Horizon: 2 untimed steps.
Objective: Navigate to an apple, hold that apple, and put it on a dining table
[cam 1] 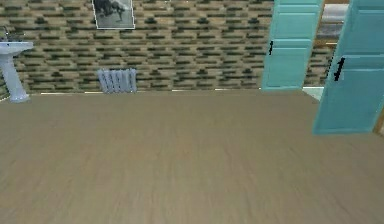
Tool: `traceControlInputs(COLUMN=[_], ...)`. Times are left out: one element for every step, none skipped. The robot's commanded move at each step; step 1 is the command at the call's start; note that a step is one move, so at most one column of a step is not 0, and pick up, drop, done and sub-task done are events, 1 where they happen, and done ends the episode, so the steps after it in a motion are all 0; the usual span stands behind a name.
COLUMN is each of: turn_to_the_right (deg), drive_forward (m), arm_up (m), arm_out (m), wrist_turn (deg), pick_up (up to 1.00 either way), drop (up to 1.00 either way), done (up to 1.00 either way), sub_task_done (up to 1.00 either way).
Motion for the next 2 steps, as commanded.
traceControlInputs(turn_to_the_right=[12.0, 0.0], drive_forward=[0.0, 0.4], arm_up=[0.0, 0.0], arm_out=[0.0, 0.0], wrist_turn=[0.0, 0.0], pick_up=[0.0, 0.0], drop=[0.0, 0.0], done=[0.0, 0.0], sub_task_done=[0.0, 0.0])
